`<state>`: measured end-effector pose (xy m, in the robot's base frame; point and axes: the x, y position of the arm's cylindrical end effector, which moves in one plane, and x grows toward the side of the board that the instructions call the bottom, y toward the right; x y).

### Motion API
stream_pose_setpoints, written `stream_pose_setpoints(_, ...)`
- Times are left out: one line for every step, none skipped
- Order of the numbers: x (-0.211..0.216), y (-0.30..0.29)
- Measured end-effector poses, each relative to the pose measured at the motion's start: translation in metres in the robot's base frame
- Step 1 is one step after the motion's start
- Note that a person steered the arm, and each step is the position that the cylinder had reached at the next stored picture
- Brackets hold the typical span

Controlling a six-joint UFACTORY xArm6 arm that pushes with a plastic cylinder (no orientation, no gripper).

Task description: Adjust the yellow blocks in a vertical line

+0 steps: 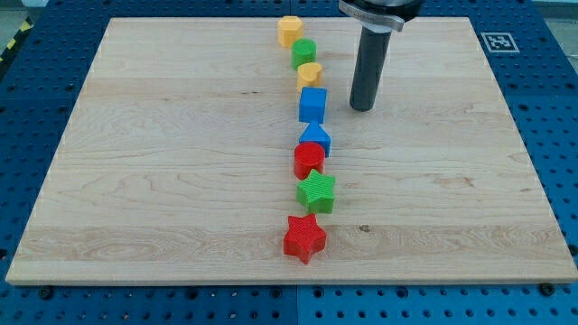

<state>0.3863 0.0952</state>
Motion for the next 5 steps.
stream_pose_setpoints(-0.03,0.004)
stream_pose_setpoints(-0.081,0.008)
stream_pose_setpoints(-0.141,0.007)
stream_pose_setpoints(-0.194,-0.026)
stream_pose_setpoints(-0.194,-0.048)
